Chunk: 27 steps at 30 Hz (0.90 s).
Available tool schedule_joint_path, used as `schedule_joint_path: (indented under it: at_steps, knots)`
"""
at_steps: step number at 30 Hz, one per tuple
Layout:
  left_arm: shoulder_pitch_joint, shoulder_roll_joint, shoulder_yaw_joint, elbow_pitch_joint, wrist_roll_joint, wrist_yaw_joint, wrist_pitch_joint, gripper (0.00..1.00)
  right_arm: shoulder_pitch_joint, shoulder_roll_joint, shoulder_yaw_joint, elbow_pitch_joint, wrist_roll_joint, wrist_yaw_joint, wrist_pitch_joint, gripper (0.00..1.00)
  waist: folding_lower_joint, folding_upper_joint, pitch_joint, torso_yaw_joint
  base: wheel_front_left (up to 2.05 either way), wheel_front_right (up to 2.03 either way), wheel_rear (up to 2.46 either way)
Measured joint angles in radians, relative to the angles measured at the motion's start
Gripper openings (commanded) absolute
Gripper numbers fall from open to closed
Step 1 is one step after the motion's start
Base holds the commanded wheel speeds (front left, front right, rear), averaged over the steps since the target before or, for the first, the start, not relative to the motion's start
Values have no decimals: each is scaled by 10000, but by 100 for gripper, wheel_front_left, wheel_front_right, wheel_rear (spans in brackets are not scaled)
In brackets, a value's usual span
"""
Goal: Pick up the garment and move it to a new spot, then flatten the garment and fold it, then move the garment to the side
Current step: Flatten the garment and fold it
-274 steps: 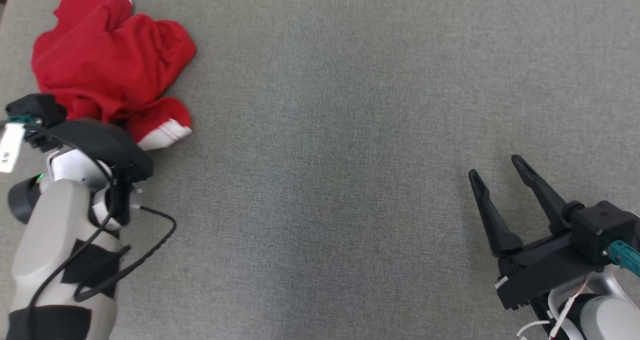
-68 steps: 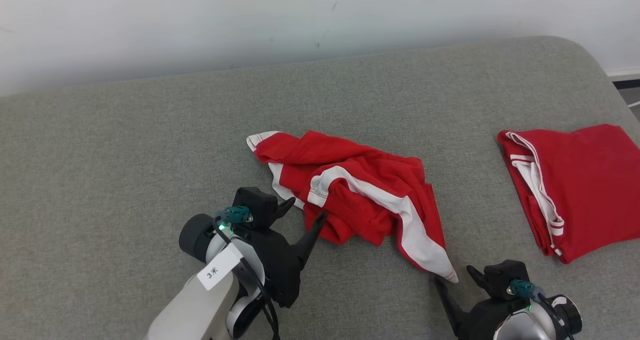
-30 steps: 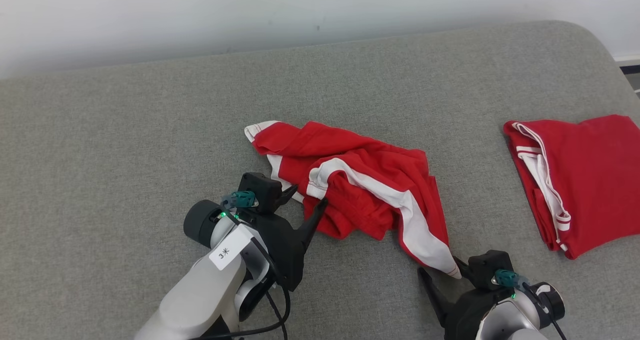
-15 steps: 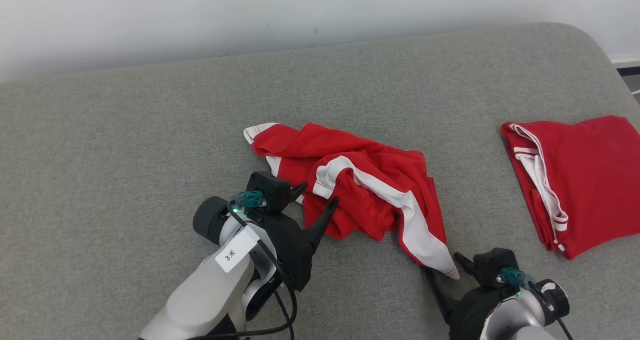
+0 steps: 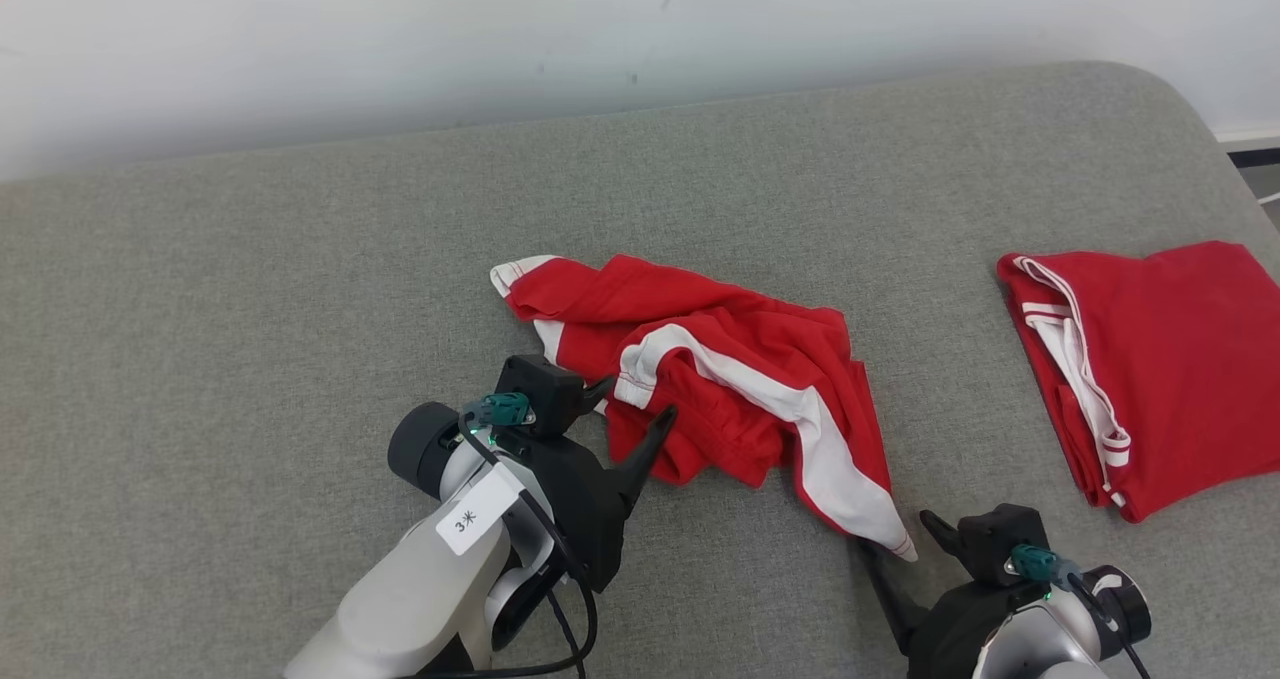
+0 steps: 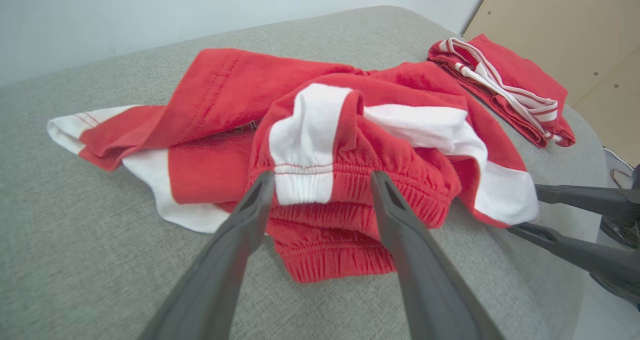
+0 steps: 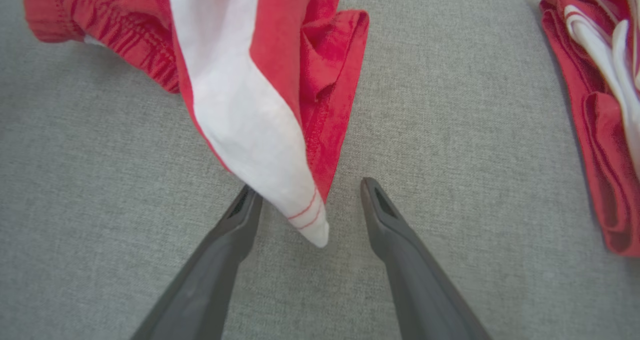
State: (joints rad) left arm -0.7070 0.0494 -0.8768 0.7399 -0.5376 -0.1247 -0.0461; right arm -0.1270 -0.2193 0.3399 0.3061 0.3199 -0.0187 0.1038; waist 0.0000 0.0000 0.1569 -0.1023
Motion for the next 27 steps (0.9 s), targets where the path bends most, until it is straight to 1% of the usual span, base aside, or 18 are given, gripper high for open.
schedule_joint_path:
  at_steps: [5,7,8,10,11,13,14,15,16,17,19,21,22,23,24,25,26,27]
  knots:
    - [-5,0,-8,280,-100,0,15,100,-39,59,180,0,-58,19,23,100,0,0,68,-38,0,0,0]
    - [-13,-2,0,339,-104,0,15,100,-53,79,213,-6,-58,29,31,95,0,0,121,-44,0,0,0]
    - [-34,-6,0,395,-109,0,15,100,-59,90,219,-4,-58,46,33,95,0,0,144,-46,0,0,0]
    - [-97,-2,0,454,-253,0,15,100,-61,92,221,-4,-58,58,54,79,0,0,168,-52,0,0,0]
    - [-144,-4,0,466,-311,0,13,99,-60,88,219,-2,-58,58,107,75,0,0,177,-56,0,0,0]
    - [-192,-6,2,481,-353,0,10,87,-60,88,219,2,-58,58,107,76,0,0,189,-65,0,0,0]
    - [-197,-8,-4,499,-355,0,8,73,-60,86,219,8,-58,58,107,76,0,0,194,-71,0,0,0]
    - [-197,-8,-6,522,-359,0,2,67,-60,86,219,13,-58,58,107,76,0,0,197,-77,0,0,0]
    - [-199,-6,-10,543,-374,0,0,64,-61,86,221,19,-58,58,109,76,0,0,198,-83,0,0,0]
    - [-201,-6,-15,560,-393,0,0,61,-61,86,221,23,-58,58,109,71,0,0,198,-90,0,0,0]
    - [-206,-10,-36,579,-408,0,-58,53,-61,86,221,31,-58,58,109,56,0,0,193,-99,0,0,0]
    - [-210,-10,-65,602,-414,0,-73,42,-61,86,217,33,-58,58,109,34,0,0,186,-104,0,0,0]
    - [-211,-10,-84,617,-418,0,-75,34,-60,84,215,33,-58,58,109,32,0,0,181,-105,0,0,0]
    - [-211,-10,-100,627,-433,0,-79,29,-58,79,209,33,-58,58,109,29,0,0,174,-104,0,0,0]
    - [-211,-10,-109,633,-445,0,-86,22,-57,71,203,33,-58,58,109,22,0,0,167,-102,0,0,0]
    - [-211,-10,-121,644,-447,0,-88,4,-54,58,198,33,-58,58,107,13,0,0,160,-100,0,0,0]
    - [-211,-12,-121,662,-477,0,-127,0,-48,40,190,31,-58,58,107,7,0,0,152,-98,0,0,0]
    - [-211,-12,-123,677,-520,0,-176,0,-40,17,182,31,-58,56,107,0,0,0,143,-95,0,0,0]
